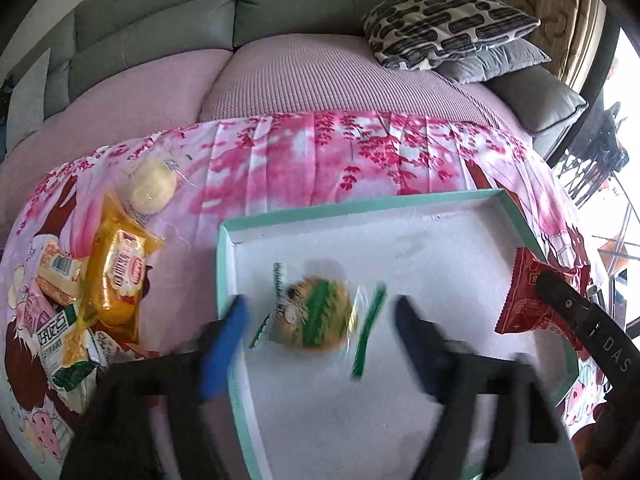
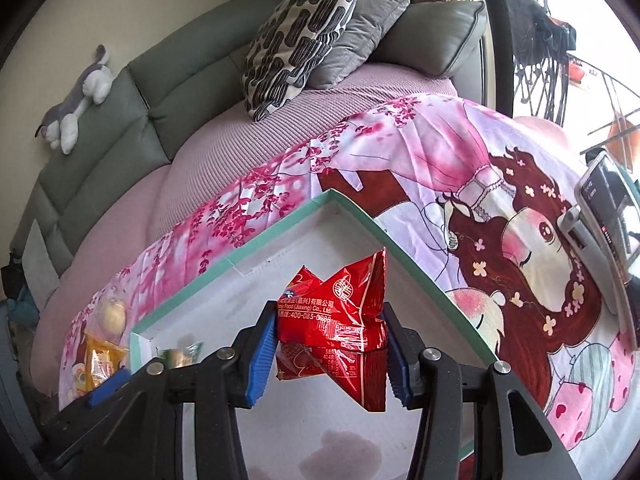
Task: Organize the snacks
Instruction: 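Carry the cookie and red pack to the white tray and release both, then withdraw both tools from the tray back toward the snack pile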
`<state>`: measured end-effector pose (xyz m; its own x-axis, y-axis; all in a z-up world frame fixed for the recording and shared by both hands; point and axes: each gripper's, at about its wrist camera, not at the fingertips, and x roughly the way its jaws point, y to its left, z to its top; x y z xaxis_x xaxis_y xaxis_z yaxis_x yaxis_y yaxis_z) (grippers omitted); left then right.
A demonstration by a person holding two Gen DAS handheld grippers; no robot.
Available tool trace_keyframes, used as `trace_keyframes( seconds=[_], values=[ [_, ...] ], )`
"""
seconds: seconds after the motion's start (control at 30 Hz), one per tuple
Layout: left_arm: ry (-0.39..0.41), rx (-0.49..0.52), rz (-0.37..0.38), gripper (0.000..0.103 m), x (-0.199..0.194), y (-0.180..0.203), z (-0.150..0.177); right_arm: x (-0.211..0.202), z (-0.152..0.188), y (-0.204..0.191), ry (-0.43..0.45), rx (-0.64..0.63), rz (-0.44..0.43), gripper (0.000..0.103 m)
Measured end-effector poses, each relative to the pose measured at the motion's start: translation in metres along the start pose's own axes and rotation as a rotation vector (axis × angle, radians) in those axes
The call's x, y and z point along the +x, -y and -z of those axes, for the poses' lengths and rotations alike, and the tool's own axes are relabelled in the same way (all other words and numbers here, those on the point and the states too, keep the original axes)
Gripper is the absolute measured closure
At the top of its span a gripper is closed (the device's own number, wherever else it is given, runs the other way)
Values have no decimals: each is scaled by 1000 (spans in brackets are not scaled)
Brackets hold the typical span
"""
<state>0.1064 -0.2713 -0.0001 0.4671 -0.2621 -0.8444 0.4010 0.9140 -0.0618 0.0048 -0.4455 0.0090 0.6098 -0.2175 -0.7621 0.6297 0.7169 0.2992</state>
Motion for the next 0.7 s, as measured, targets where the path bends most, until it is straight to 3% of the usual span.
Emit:
trace_keyframes(
  seconds=[0.27,0.33,0.4,0.7],
  values=[
    [-10,-60,-11,16,-5,-14,-1,1,1,-7,-10,-40,22,47],
    [-7,-72,-20,13,-6,-18,-1,1,1,-8,-8,-51,30,35],
    [-4,-85,-36,3,-7,-22,-1,1,2,-10,2,-67,40,1],
    [7,-187,-87,2,-7,-50,3,7,6,-21,-13,-144,51,0]
  ],
)
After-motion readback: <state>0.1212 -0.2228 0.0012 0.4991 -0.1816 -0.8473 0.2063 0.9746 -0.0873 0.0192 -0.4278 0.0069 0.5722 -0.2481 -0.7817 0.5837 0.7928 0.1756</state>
